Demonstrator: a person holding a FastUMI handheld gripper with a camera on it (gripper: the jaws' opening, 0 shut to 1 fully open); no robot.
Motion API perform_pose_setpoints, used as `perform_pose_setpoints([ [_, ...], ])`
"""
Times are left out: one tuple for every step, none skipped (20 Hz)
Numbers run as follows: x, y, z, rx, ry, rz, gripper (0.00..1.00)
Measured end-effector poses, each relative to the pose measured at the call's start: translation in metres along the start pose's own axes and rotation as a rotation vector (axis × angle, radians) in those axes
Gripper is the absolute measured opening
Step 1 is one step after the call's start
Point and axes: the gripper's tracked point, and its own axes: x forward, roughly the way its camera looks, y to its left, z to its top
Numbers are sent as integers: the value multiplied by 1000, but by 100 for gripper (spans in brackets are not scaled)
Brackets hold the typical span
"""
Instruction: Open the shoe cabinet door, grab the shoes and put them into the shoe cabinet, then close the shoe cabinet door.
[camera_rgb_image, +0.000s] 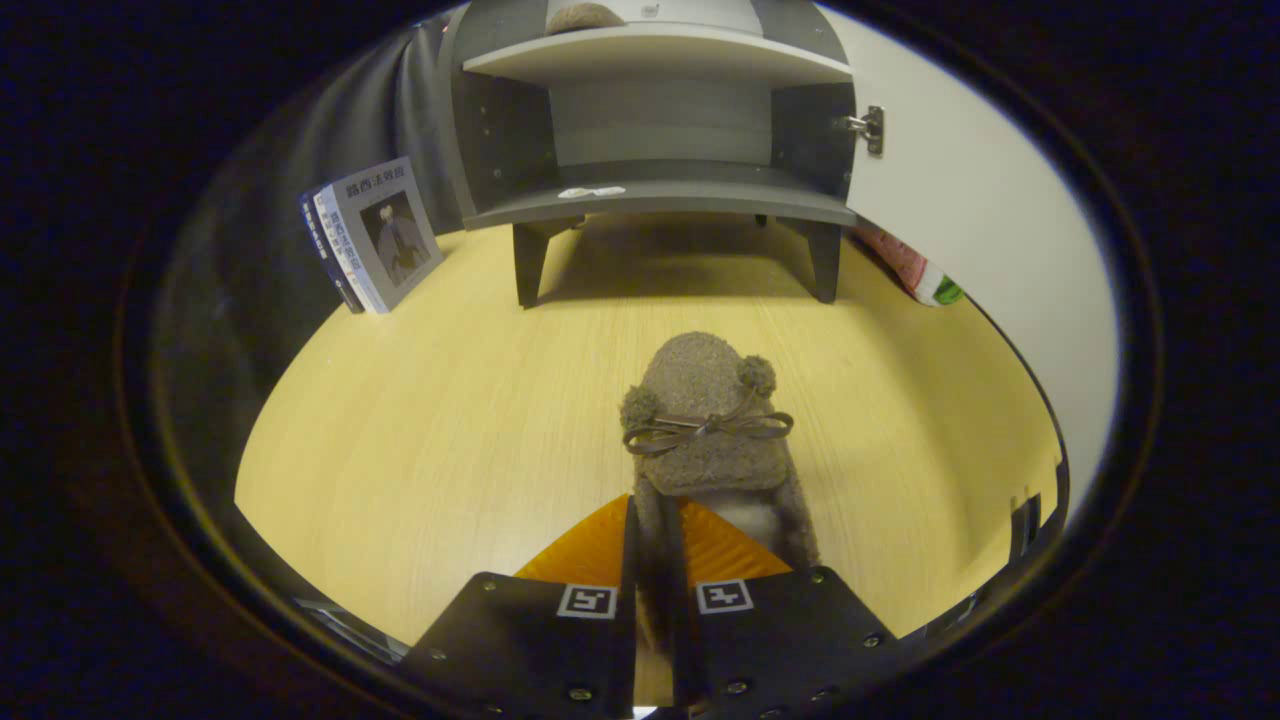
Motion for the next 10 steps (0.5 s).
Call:
perform_pose_setpoints([
  [2, 0, 2, -3, -3, -3, 15],
  [4, 0, 1, -6, 1, -4, 15],
  [4, 0, 1, -9, 4, -5, 15],
  [5, 0, 1, -9, 3, -7, 15],
  [6, 0, 1, -7, 7, -7, 15],
  [5, 0, 1, -5, 8, -6, 15],
  [5, 0, 0, -3, 11, -5, 15],
  [3, -2, -11, 5, 18, -20, 15],
  [3, -5, 3, 15, 4, -20, 8],
  [5, -4, 0, 19, 10, -18, 2],
])
